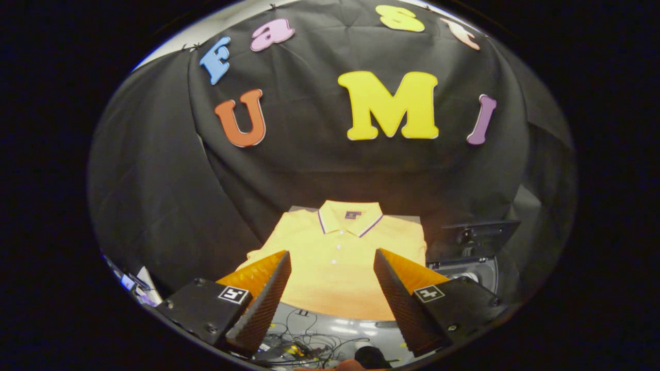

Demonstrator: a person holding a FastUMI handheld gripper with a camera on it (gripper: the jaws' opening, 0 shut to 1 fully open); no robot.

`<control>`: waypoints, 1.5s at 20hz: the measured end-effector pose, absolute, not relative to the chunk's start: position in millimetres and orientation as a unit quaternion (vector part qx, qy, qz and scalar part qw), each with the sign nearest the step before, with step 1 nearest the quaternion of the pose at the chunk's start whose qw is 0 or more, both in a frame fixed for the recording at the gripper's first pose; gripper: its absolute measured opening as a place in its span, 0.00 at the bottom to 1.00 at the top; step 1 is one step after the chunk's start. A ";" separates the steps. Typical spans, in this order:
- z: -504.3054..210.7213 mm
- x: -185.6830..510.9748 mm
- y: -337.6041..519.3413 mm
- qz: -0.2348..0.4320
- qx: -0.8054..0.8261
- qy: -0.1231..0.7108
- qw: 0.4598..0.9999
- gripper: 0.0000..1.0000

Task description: Put the clothes into the washing machine and then close the washing machine lid.

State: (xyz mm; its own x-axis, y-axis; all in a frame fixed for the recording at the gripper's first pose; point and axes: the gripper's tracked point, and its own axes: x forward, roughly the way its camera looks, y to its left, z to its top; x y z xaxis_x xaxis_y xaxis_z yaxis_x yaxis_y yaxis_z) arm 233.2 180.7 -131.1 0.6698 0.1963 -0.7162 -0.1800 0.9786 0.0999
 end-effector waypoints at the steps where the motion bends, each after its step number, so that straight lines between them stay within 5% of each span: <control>1: -137.5 243.2 187.4 0.110 0.014 0.411 0.905 1.00; 13: -243.5 296.3 194.5 0.039 0.018 0.603 0.796 1.00; 30: -296.9 310.3 186.5 -0.025 -0.032 0.649 0.759 0.98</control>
